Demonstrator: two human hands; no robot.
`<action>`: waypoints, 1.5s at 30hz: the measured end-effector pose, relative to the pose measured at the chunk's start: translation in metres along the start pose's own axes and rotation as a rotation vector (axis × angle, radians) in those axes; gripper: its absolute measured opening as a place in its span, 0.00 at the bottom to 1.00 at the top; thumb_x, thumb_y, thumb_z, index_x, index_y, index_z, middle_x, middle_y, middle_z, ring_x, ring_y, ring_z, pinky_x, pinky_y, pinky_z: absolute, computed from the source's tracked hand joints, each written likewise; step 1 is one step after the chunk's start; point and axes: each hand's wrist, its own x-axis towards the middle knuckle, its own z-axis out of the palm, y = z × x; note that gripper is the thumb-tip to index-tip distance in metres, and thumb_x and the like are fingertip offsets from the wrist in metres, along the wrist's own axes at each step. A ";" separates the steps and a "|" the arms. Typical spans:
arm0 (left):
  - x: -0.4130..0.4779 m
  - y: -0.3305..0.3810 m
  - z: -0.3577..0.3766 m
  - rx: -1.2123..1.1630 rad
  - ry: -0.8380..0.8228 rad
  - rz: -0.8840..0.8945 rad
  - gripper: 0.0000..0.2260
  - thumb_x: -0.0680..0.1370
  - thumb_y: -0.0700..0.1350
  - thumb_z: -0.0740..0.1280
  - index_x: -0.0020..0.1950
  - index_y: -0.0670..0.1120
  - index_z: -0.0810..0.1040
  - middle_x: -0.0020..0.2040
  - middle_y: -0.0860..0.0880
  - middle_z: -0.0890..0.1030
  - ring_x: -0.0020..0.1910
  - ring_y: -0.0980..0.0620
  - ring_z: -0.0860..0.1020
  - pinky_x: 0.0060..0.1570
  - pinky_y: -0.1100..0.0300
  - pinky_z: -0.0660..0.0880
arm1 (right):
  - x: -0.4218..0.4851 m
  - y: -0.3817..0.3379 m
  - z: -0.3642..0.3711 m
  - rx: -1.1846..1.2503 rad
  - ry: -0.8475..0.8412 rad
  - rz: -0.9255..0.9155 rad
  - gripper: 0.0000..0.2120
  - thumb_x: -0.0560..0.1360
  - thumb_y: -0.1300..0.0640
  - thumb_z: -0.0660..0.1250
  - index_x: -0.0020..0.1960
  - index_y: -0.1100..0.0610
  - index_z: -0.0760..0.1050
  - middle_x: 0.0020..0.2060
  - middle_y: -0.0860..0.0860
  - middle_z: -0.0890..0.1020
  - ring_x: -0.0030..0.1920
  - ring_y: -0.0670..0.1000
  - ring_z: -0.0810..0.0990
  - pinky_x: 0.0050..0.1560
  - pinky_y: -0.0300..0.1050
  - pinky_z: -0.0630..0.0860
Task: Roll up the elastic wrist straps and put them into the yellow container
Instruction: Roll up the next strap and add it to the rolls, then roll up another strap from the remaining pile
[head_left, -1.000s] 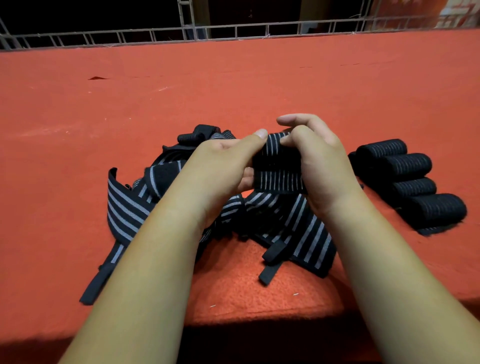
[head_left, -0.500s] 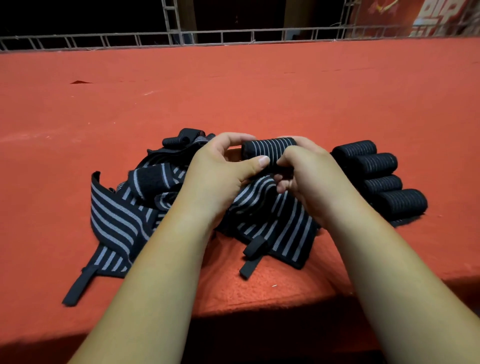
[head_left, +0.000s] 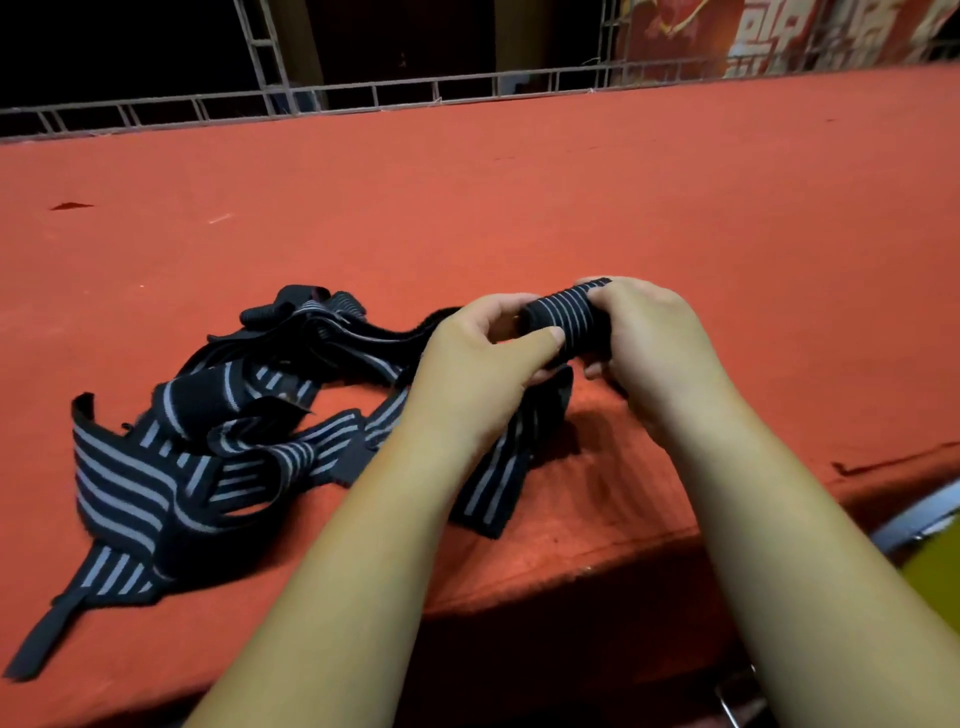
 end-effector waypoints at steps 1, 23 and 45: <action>0.002 0.001 0.009 0.001 -0.002 -0.003 0.15 0.75 0.42 0.77 0.61 0.46 0.87 0.55 0.46 0.89 0.52 0.47 0.89 0.58 0.44 0.86 | 0.002 0.000 -0.008 -0.003 0.015 0.012 0.12 0.79 0.57 0.62 0.52 0.59 0.84 0.36 0.52 0.82 0.33 0.52 0.79 0.32 0.44 0.75; 0.035 -0.054 0.125 0.185 0.115 -0.069 0.18 0.69 0.56 0.76 0.55 0.51 0.85 0.50 0.53 0.88 0.50 0.52 0.88 0.56 0.45 0.85 | 0.055 0.058 -0.080 -0.271 0.146 0.242 0.08 0.87 0.50 0.64 0.58 0.53 0.79 0.37 0.56 0.85 0.26 0.55 0.81 0.31 0.42 0.75; 0.023 0.006 0.013 0.219 0.091 -0.123 0.08 0.83 0.38 0.64 0.52 0.44 0.84 0.47 0.45 0.87 0.38 0.50 0.87 0.51 0.45 0.88 | 0.027 0.015 -0.003 -0.236 0.148 -0.044 0.07 0.78 0.56 0.67 0.50 0.49 0.84 0.43 0.44 0.85 0.48 0.50 0.84 0.49 0.45 0.77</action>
